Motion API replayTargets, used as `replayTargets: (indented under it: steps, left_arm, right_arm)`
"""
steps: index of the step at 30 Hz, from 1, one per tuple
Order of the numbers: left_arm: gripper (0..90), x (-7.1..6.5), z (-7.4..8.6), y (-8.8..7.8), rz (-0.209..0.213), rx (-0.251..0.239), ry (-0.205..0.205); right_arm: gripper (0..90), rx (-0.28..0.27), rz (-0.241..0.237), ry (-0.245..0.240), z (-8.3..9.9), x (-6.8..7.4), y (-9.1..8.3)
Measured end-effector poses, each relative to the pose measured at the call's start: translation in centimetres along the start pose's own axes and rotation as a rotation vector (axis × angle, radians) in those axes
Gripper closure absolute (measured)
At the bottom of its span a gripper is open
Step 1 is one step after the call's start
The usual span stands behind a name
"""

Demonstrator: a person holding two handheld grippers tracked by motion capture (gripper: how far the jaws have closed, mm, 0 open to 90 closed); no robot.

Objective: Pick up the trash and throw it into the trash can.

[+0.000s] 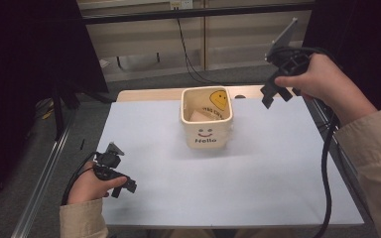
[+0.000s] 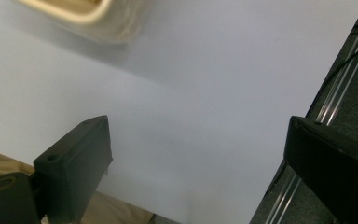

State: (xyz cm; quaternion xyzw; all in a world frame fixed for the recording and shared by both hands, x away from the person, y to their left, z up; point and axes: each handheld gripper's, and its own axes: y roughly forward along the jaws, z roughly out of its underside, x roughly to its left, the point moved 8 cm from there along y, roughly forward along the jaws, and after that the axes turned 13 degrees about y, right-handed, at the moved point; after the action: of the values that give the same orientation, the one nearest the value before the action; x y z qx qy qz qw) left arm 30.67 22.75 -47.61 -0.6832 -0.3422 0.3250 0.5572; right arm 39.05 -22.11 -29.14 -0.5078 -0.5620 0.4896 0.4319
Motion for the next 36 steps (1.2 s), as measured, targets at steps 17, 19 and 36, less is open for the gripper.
replayTargets:
  steps: [17,19,36]
  left_arm:
    - [6.3,0.0,0.2,-0.4,-0.005,-0.002,0.003]
    - [6.3,0.1,0.2,-0.4,-0.008,-0.001,0.009]
    - [6.3,-0.3,0.0,-0.4,-0.008,-0.01,-0.01]
  right_arm:
    - [7.7,0.03,-0.004,-0.04,7.1,-2.0,9.0]
    - [7.8,0.03,-0.008,-0.049,8.4,-2.3,10.4]
    - [7.4,0.1,-0.005,0.03,15.4,-4.6,17.4]
